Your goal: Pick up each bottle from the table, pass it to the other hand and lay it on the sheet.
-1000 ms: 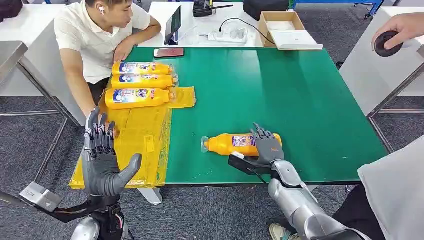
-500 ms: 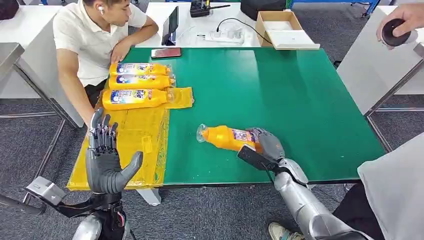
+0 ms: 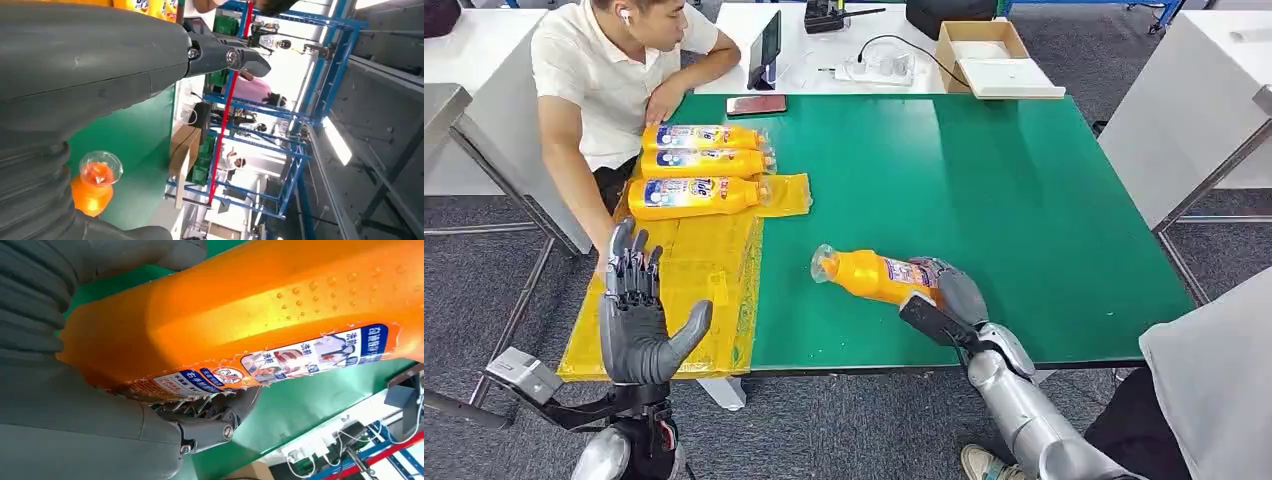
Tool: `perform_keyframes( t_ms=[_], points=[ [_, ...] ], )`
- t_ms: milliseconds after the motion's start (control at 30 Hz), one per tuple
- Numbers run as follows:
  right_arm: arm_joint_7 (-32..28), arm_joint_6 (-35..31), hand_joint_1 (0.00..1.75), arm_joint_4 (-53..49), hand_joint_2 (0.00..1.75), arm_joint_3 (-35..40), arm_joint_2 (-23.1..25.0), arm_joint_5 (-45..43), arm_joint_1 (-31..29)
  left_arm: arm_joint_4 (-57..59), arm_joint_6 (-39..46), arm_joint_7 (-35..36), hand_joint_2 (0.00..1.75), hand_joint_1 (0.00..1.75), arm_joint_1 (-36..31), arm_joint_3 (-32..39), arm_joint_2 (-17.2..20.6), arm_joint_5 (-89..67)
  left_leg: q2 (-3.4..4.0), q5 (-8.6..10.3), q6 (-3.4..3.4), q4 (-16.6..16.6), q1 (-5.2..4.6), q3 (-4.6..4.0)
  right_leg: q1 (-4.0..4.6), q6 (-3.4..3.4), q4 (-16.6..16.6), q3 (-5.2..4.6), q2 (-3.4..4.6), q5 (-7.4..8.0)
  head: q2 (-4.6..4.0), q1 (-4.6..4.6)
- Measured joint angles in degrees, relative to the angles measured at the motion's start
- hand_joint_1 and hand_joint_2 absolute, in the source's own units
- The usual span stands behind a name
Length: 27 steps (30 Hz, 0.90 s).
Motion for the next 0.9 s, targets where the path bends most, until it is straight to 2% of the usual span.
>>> perform_keyframes(
  t_ms=[133, 267, 367, 567, 700, 900],
  points=[
    [-0.46, -0.11, 1.75, -0.33, 1.75, 0.00, 0.04, -0.46, 0.21, 0.02, 0.57, -0.04, 1.75, 0.00, -0.01, 0.00, 0.00, -0.04, -0.02, 0.00, 0.00, 0.00, 0.00, -0.02, 0.00, 0.00, 0.00, 0.00, -0.01, 0.00, -0.02, 0.00],
    [-4.19, -1.90, 1.75, -3.84, 1.75, -0.02, 0.87, -4.82, 2.53, 1.00, 5.90, 0.45, 1.75, 0.00, -0.01, 0.07, -0.33, -2.34, -0.08, 0.01, 0.00, 0.00, 0.00, -0.12, 0.00, 0.00, 0.01, -0.06, -0.04, 0.00, -0.02, 0.00],
    [-4.92, -3.23, 1.75, -12.57, 1.75, 0.20, 2.01, -8.69, 7.54, 4.52, 2.98, 5.59, 1.75, 0.00, 0.23, -0.96, -0.39, -1.27, -0.23, 0.08, 0.03, 0.00, 0.01, -0.43, 0.00, 0.04, 0.03, -0.27, -0.20, -0.03, 0.00, 0.00],
    [-4.57, -3.43, 1.75, -27.68, 1.75, 2.93, 3.17, -11.76, 12.25, 13.27, -1.55, 7.80, 1.75, 0.00, 0.95, -6.47, -0.31, -1.84, -0.26, 0.09, 0.06, 0.00, -0.01, -0.75, -0.06, 0.08, 0.07, -0.55, -0.22, -0.06, 0.00, 0.00],
    [-4.59, -2.95, 1.75, -32.06, 1.75, 5.77, 4.13, -13.39, 12.81, 16.15, -1.62, 7.41, 1.75, 0.00, 0.85, -9.51, -0.31, -2.64, -0.29, 0.08, 0.06, 0.00, -0.03, -0.84, -0.08, 0.09, 0.05, -0.65, -0.23, -0.07, 0.00, 0.00],
    [-5.46, -2.95, 1.75, -33.49, 1.75, 8.68, 4.79, -15.56, 13.36, 17.53, -0.26, 7.11, 1.75, 0.00, 0.54, -11.13, -0.33, -3.19, -0.32, 0.08, 0.06, 0.00, -0.03, -0.86, -0.07, 0.09, 0.05, -0.66, -0.24, -0.07, 0.00, 0.00]
  ],
)
